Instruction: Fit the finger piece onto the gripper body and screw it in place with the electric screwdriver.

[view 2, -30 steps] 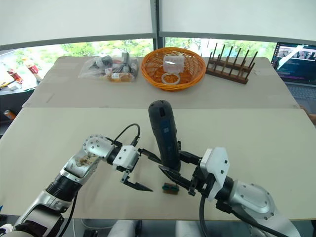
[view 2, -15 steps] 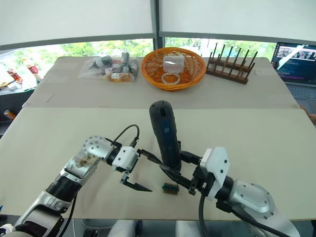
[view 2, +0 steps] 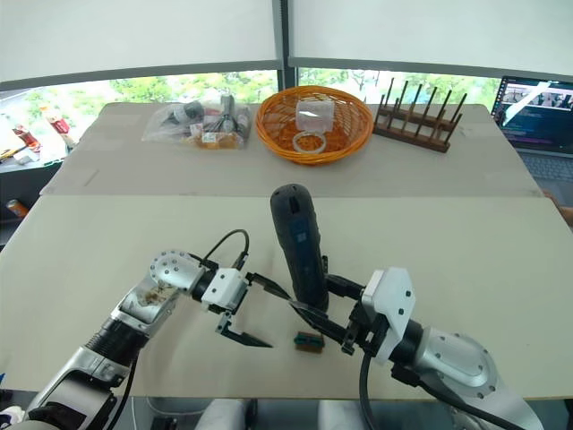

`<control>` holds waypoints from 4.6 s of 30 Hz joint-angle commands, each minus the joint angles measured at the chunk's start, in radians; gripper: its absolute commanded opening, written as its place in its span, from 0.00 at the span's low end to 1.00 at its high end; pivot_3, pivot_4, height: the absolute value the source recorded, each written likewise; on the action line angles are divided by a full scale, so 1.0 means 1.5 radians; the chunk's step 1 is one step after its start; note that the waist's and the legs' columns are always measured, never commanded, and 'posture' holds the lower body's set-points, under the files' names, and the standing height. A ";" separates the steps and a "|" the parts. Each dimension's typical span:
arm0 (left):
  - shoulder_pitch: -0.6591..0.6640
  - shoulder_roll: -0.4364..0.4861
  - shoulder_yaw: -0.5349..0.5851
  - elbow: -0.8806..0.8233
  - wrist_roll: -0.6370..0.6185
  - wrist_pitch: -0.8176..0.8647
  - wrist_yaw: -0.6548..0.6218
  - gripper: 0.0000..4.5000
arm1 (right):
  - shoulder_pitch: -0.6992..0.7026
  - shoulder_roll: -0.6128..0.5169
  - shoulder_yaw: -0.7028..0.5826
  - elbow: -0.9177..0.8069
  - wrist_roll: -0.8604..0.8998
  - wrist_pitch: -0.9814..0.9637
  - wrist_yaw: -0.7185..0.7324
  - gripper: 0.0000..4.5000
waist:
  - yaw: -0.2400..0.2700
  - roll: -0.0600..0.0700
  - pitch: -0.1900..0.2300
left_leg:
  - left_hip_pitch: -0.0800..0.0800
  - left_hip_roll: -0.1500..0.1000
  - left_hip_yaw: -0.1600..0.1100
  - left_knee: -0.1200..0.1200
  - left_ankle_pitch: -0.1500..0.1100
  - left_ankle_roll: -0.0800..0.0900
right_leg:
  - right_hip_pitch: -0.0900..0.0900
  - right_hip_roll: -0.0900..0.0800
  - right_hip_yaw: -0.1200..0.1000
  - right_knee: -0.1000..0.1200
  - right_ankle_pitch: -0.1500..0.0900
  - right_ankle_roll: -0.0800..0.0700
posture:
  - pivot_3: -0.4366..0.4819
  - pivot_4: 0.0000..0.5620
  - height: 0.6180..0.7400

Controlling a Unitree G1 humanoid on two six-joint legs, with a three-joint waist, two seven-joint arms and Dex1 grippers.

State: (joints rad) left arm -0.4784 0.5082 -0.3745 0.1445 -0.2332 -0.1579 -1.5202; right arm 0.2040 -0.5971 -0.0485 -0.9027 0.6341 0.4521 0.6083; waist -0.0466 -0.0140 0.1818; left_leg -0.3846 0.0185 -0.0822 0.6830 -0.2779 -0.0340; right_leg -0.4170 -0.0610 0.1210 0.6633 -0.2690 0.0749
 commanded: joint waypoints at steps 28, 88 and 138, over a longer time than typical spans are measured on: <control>0.010 -0.009 -0.003 0.055 0.013 -0.079 -0.012 1.00 | -0.003 0.001 0.007 -0.041 0.010 -0.028 0.002 0.43 | -0.001 0.000 0.000 | 0.000 0.000 0.000 0.000 0.000 0.000 | 0.000 0.000 0.000 0.000 0.000 0.000 | 0.48 0.27 1.00; -0.012 -0.011 0.003 -0.050 -0.008 0.039 -0.012 1.00 | 0.046 0.020 0.003 -0.069 -0.015 -0.064 -0.026 0.43 | -0.001 0.000 0.000 | 0.000 0.000 0.000 0.000 0.000 0.000 | 0.000 0.000 0.000 0.000 0.000 0.000 | 0.48 0.27 1.00; 0.006 -0.011 -0.001 0.014 0.003 -0.039 -0.019 1.00 | 0.026 -0.009 0.009 -0.076 0.014 -0.031 -0.050 0.43 | 0.000 0.000 0.000 | 0.000 0.000 0.000 0.000 0.000 0.000 | 0.000 0.000 0.000 0.000 0.000 0.000 | 0.48 0.27 1.00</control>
State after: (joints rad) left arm -0.4723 0.4902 -0.3760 0.1705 -0.2246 -0.1985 -1.5439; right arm 0.2491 -0.6111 -0.0187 -0.9619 0.6311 0.4195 0.5347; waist -0.0472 -0.0143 0.1816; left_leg -0.3843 0.0186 -0.0823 0.6831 -0.2779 -0.0340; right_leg -0.4168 -0.0609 0.1210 0.6634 -0.2690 0.0749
